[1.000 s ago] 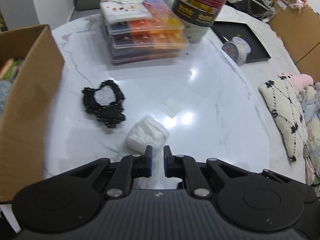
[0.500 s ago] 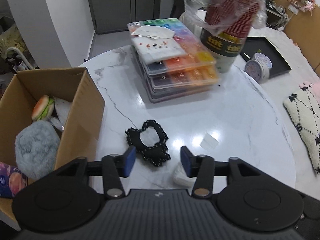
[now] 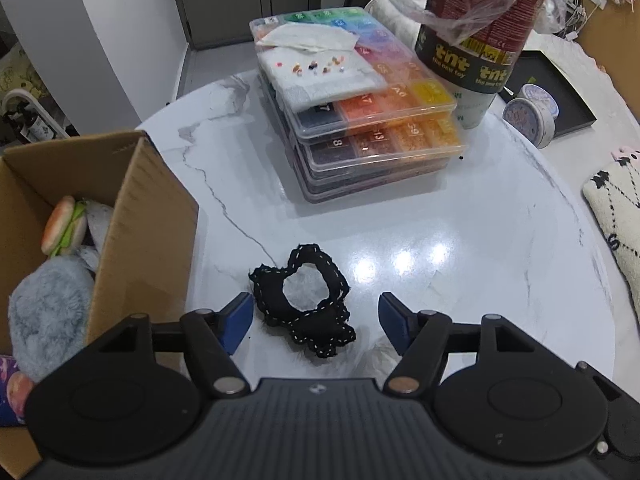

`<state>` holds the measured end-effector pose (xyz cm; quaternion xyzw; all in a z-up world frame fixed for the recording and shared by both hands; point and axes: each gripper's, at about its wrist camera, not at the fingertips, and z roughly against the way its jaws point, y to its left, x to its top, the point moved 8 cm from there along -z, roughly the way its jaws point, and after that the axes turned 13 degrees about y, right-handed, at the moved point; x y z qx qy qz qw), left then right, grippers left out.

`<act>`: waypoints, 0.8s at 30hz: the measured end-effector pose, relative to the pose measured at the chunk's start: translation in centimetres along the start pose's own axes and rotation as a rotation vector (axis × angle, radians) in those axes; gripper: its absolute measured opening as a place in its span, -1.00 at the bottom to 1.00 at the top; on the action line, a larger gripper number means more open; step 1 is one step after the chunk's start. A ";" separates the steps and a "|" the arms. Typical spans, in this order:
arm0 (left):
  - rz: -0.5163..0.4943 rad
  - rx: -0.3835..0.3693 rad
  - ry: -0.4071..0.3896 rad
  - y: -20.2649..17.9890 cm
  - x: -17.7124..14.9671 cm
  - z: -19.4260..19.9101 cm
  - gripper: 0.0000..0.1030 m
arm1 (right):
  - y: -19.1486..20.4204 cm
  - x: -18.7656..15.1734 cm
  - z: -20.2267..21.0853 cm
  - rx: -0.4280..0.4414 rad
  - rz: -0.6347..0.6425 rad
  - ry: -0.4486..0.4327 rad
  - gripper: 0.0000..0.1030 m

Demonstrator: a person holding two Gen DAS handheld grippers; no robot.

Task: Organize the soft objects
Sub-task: 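Close the right gripper on the white crumpled tissue while the left gripper grasps the black lace scrunchie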

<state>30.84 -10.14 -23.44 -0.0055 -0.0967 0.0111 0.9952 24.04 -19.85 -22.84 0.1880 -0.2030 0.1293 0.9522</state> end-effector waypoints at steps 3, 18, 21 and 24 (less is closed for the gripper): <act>0.022 -0.022 -0.004 0.5 0.0 0.4 0.31 | -0.1 0.3 -0.8 -0.001 -0.017 0.012 0.47; -0.019 0.030 0.005 -0.4 -0.1 -0.3 0.31 | -1.0 -0.5 -1.1 -0.053 -0.072 0.082 0.01; -0.014 0.052 0.017 -0.5 -0.5 -1.0 0.31 | -2.1 -0.8 -0.6 -0.066 -0.107 0.088 0.01; -0.002 0.074 0.026 -0.4 -0.6 -1.8 0.31 | -2.7 -1.0 -0.3 -0.078 -0.124 0.089 0.01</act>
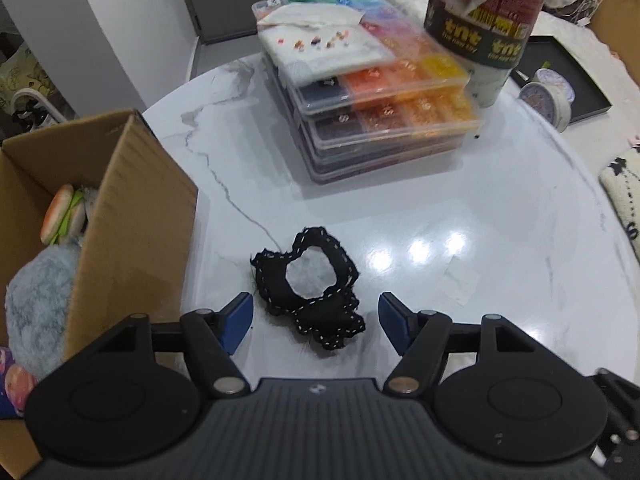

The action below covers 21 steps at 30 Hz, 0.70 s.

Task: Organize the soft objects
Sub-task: 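Close the right gripper on the white crumpled tissue while the left gripper grasps the black lace scrunchie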

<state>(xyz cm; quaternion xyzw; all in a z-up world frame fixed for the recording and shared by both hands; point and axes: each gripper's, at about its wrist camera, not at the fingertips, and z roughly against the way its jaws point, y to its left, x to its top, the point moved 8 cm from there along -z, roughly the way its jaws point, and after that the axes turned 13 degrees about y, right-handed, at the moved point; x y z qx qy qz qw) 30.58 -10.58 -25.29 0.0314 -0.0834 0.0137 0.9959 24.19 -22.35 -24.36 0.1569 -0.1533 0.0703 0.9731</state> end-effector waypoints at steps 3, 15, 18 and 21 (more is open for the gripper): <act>0.004 0.030 -0.010 0.1 0.0 -0.7 0.31 | -0.1 -0.1 0.0 -0.003 -0.003 0.002 0.01; 0.018 0.021 -0.047 0.3 0.4 -0.3 -0.29 | -0.3 0.0 0.1 -0.023 -0.008 0.004 0.01; 0.021 0.012 -0.049 0.5 0.0 0.2 -0.32 | -0.4 -0.2 0.3 -0.025 -0.009 0.000 0.01; 0.022 0.001 -0.058 0.6 -0.6 1.3 -0.33 | -0.3 -0.2 0.8 -0.018 -0.011 -0.011 0.01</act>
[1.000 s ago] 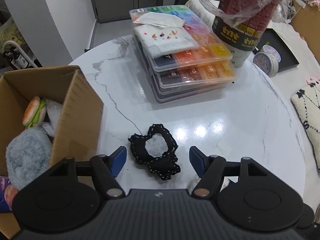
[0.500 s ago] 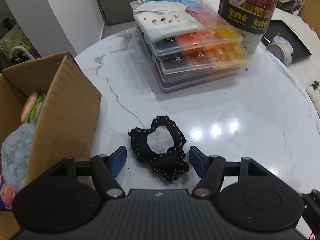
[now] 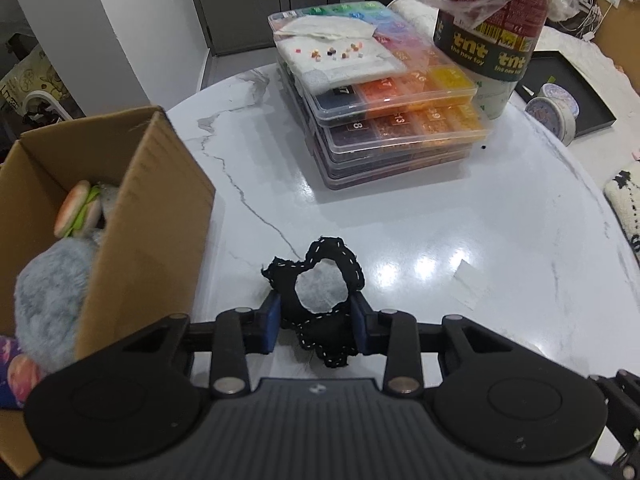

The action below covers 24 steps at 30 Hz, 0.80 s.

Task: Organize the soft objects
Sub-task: 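Carry the scrunchie with the left gripper into the box and release it while the right gripper carries the tissue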

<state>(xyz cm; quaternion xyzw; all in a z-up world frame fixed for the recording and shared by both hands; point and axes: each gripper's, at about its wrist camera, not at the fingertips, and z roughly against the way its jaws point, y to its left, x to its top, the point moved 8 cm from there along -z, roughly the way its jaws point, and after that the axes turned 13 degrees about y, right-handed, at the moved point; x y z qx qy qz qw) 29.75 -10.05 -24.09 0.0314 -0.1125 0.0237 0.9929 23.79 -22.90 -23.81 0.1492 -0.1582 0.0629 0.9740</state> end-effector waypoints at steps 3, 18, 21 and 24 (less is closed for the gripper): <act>-0.003 -0.016 -0.007 0.2 -0.6 1.3 -0.32 | 0.1 0.0 0.8 0.006 0.002 -0.019 0.01; 0.003 -0.080 -0.063 3.5 -2.2 7.9 -0.32 | 2.4 0.4 5.8 0.039 0.044 -0.090 0.00; -0.001 -0.078 -0.082 4.9 -2.0 9.3 -0.32 | 3.5 0.7 6.6 0.049 0.056 -0.102 0.00; -0.004 -0.074 -0.102 6.3 -1.7 10.6 -0.32 | 4.6 1.1 7.1 0.051 0.074 -0.113 0.00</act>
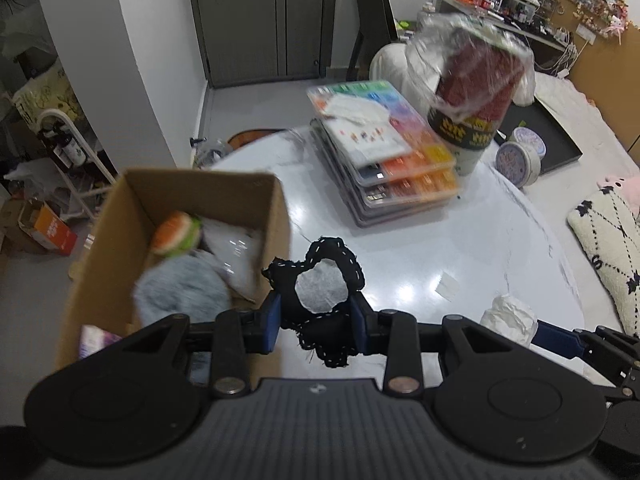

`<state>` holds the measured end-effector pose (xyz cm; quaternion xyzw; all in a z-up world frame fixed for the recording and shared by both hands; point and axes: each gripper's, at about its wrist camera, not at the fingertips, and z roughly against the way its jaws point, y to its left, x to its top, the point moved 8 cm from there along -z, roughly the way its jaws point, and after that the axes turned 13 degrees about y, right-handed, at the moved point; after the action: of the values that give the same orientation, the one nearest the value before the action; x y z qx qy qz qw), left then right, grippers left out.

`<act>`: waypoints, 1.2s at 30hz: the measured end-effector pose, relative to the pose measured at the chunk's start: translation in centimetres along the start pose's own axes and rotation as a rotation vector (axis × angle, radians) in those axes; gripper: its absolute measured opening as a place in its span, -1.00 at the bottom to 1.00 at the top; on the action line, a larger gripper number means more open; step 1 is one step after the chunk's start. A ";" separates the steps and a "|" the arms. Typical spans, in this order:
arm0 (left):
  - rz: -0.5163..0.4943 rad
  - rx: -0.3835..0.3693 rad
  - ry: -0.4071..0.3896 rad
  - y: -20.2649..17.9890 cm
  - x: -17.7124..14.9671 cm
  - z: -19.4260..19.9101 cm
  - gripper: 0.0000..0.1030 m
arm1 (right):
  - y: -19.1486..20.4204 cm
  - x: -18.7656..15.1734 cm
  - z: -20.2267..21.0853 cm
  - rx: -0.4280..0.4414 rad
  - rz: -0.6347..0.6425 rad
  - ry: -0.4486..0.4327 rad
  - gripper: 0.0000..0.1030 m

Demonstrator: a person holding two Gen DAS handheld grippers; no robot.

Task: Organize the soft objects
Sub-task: 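Carry the scrunchie with the left gripper into the box and release it while the right gripper carries the tissue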

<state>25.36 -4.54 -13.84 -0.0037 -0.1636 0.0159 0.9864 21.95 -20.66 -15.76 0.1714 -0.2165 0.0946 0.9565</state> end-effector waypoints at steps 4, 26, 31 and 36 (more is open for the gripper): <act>0.000 0.016 -0.020 1.9 0.5 1.2 -0.32 | 1.5 0.8 0.5 0.002 0.026 -0.013 0.00; 0.053 0.054 -0.046 10.8 2.7 2.8 -0.30 | 8.4 3.6 1.3 0.002 0.134 -0.034 0.00; 0.050 0.039 -0.034 12.1 3.4 2.0 -0.29 | 9.1 3.9 1.2 -0.010 0.144 -0.030 0.00; 0.031 0.039 -0.017 12.5 3.6 0.7 -0.28 | 9.9 4.0 0.9 -0.016 0.160 -0.021 0.00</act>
<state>28.11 8.09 -12.15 0.0132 -0.1716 0.0342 0.9845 22.62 -11.45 -10.37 0.1469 -0.2404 0.1671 0.9448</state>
